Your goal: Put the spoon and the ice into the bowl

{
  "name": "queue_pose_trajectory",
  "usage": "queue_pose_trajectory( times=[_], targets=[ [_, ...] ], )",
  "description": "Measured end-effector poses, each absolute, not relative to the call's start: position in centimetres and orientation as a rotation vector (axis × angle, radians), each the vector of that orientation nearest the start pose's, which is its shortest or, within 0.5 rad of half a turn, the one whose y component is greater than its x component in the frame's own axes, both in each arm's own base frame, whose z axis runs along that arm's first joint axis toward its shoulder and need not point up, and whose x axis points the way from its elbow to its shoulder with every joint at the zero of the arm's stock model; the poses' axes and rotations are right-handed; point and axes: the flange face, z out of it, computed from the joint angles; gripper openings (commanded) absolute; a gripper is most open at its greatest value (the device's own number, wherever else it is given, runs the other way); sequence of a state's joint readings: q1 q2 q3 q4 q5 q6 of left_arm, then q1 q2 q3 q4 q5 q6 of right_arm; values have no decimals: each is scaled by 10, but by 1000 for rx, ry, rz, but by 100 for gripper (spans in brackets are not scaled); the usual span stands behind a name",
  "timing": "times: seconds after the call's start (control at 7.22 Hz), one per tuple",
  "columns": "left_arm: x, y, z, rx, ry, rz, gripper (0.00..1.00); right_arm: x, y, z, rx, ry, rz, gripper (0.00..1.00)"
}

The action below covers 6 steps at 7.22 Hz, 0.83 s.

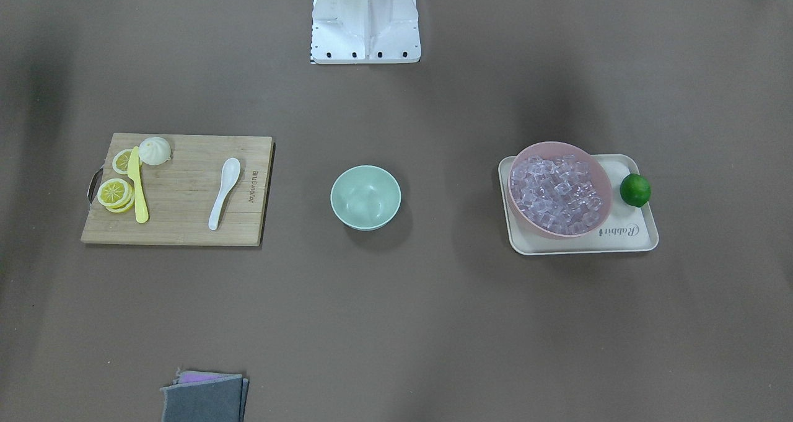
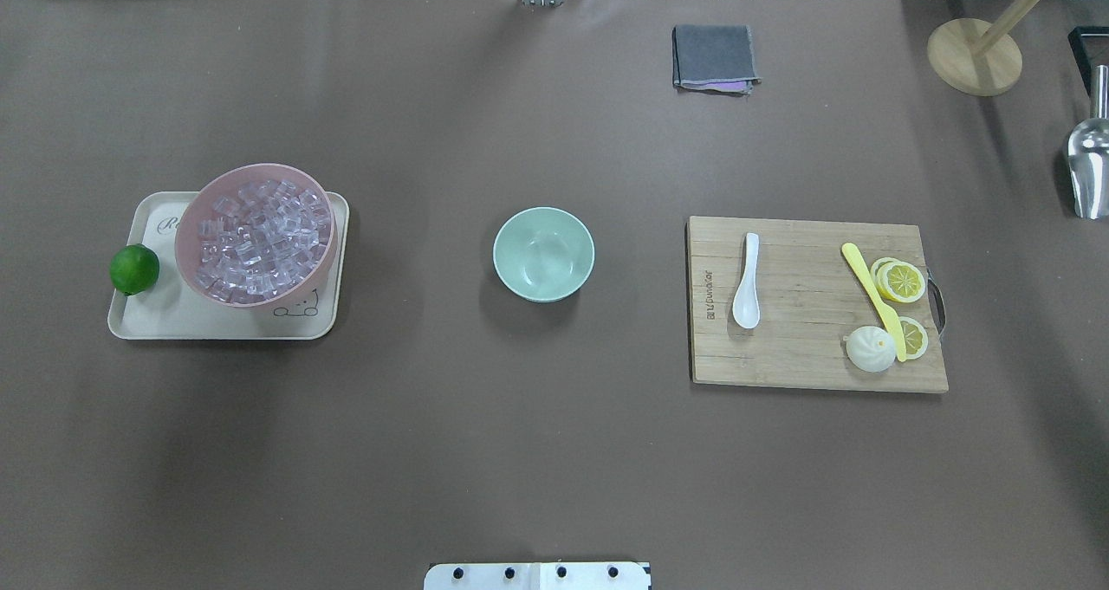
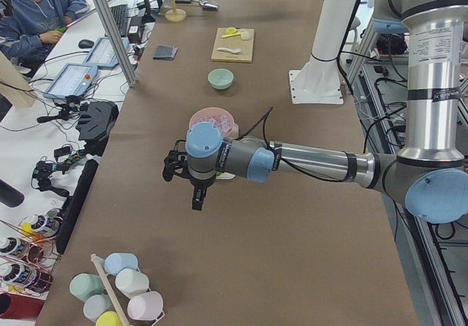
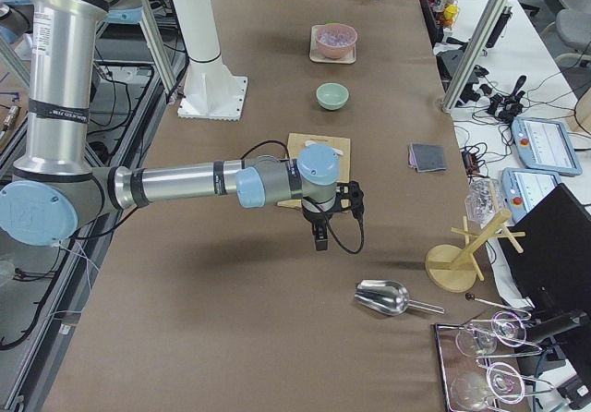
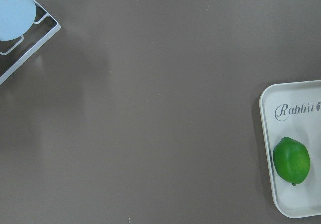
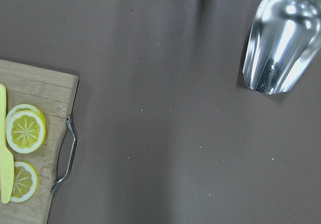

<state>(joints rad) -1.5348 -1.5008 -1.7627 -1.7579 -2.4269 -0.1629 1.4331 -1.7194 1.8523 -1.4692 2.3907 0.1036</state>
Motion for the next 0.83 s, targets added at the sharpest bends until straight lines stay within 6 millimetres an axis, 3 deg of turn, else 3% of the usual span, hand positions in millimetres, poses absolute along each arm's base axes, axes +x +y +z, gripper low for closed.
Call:
queue_pose_trajectory(
  times=[0.28, 0.55, 0.83],
  targets=[
    [-19, -482, 553, 235, 901, -27, 97, -18, -453, 556, 138, -847, -112, 100],
    [13, -492, 525, 255, 929, -19, 96, -62, -471, 522, 154, -879, -46, 99],
    [45, -510, 484, 262, 964, -18, 92, -107, -484, 492, 148, -898, -8, 98]
  ],
)
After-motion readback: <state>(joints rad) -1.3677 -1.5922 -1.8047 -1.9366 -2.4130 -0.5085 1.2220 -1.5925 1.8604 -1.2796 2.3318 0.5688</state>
